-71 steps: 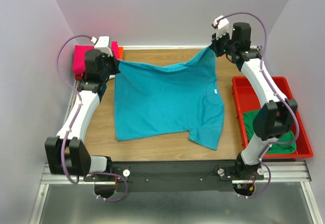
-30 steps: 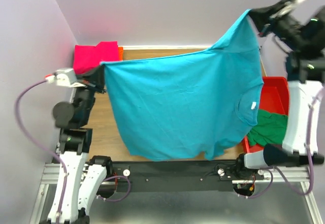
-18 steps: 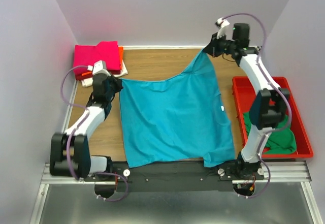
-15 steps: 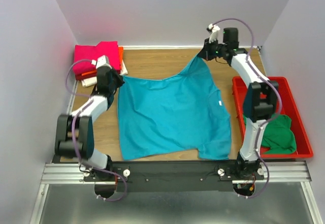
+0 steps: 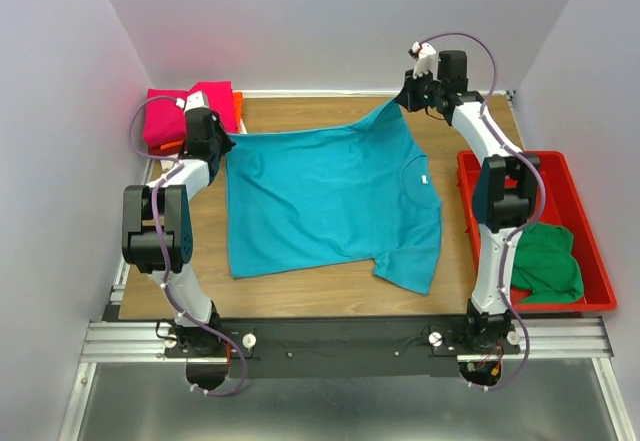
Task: Fold and stack the t-shirts
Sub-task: Fold the tshirt
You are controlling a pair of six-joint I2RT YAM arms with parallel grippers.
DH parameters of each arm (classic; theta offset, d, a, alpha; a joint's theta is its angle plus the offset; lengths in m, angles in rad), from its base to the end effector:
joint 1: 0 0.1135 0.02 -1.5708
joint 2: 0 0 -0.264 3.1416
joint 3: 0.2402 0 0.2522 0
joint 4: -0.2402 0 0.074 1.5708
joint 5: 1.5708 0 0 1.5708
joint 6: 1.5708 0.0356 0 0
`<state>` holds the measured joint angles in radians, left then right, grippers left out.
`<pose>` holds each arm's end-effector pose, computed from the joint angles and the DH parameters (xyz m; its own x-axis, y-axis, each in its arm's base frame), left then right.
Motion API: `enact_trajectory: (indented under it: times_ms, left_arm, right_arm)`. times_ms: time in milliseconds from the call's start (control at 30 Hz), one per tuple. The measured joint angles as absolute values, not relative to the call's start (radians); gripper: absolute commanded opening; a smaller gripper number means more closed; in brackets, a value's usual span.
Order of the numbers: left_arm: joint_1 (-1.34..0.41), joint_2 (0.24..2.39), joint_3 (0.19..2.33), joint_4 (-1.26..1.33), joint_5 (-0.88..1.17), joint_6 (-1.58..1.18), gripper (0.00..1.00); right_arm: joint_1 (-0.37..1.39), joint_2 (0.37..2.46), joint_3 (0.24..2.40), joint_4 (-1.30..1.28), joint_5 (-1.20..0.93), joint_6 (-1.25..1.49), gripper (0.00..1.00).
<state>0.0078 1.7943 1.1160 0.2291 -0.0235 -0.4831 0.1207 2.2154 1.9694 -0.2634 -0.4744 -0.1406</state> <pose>0.4056 0.0040 0.2164 -0.3711 -0.4673 -0.8024 -0.2273 0.8836 -0.4094 0.5173 0.0791 0.2715 -0.4088 -0.1752 -0.8956 -0.5659 0.8186 0.0982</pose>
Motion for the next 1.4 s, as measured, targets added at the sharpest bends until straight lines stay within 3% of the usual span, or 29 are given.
enact_trajectory:
  times_ms: [367,867,1400]
  left_arm:
    - [0.02,1.792,1.121,0.215,0.02,-0.441,0.0]
    - [0.02,1.639,1.044,0.183,0.007,-0.421,0.0]
    - [0.025,1.676,1.052,0.129,-0.036,-0.388,0.0]
  right_arm:
    - [0.121,2.008,1.763,-0.255,-0.476,-0.185,0.0]
    - [0.121,1.885,1.585,-0.254,-0.485,-0.226,0.0]
    - [0.121,1.751,1.46,-0.252,-0.55,-0.218,0.01]
